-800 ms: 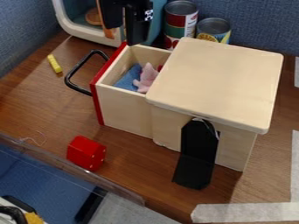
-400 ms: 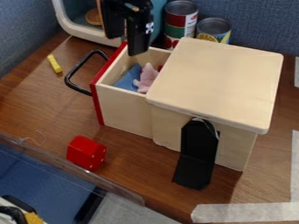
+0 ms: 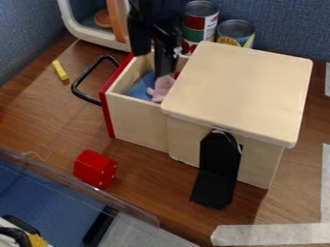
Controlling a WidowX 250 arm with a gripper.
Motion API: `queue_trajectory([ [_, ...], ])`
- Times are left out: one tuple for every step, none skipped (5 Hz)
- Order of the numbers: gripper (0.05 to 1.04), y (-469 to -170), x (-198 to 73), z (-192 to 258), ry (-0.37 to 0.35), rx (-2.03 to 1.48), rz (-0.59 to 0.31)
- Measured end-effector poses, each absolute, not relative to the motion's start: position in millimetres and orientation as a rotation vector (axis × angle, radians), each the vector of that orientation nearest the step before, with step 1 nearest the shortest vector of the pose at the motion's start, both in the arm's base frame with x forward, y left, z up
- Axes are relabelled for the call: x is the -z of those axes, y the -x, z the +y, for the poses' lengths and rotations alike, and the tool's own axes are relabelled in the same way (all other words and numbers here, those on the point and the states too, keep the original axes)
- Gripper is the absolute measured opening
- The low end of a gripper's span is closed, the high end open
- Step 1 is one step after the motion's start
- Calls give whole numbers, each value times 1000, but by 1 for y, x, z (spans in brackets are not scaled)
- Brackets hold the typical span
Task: Put the pink toy to the lower left side of the table
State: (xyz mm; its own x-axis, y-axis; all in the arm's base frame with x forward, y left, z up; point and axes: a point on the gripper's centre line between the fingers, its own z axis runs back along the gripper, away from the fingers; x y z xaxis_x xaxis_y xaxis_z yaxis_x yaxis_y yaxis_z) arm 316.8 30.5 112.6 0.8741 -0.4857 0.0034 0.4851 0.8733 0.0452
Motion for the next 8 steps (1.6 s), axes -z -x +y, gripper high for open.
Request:
queue_trajectory([
  [998,-318,-93,28,-5,580,37],
  [998,-324,-93,25,20,653,44],
  [950,-326,-91,24,38,667,64],
  [660,-326,-91,20,83,662,46],
  [349,-329,-91,23,87,654,23],
  [143,-327,-89,22,109,652,20],
  [60,-327,-90,22,114,649,19],
  [50,-324,-92,21,128,645,18],
])
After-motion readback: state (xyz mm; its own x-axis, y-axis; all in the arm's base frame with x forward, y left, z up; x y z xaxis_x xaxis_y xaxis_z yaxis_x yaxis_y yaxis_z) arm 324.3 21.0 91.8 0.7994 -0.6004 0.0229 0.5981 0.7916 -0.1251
